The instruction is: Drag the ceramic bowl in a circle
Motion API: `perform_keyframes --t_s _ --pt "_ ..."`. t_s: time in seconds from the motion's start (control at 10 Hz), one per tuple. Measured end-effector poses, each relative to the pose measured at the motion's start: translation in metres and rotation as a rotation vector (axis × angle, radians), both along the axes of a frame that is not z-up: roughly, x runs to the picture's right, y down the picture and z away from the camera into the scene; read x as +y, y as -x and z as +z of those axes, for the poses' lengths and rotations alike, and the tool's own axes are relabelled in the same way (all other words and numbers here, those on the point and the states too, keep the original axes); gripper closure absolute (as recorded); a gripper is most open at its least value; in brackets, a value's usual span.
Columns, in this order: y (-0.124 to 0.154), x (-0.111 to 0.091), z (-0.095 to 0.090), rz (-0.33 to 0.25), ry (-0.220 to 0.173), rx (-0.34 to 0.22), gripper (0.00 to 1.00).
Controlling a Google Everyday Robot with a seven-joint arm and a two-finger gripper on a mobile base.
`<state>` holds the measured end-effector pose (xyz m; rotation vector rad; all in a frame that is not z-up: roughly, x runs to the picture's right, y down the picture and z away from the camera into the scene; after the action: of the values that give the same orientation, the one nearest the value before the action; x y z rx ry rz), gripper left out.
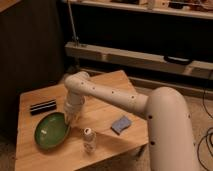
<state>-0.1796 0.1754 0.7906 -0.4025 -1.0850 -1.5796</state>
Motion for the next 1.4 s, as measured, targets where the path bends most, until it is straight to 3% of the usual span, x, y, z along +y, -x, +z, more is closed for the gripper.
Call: perform_keyframes --t_s 0.5,0.8,1.0,1.4 --pt "-0.012 0.035 -0.027 -0.173 -0.009 -0.089 1.00" --pt "-0.023 0.054 -0.036 -0.228 0.001 -0.119 1.00" --pt "-0.001 0.065 -0.046 -0.264 -0.001 -0.163 1.00" --pt "0.073 0.066 -0.054 -0.322 -0.009 -0.263 1.00"
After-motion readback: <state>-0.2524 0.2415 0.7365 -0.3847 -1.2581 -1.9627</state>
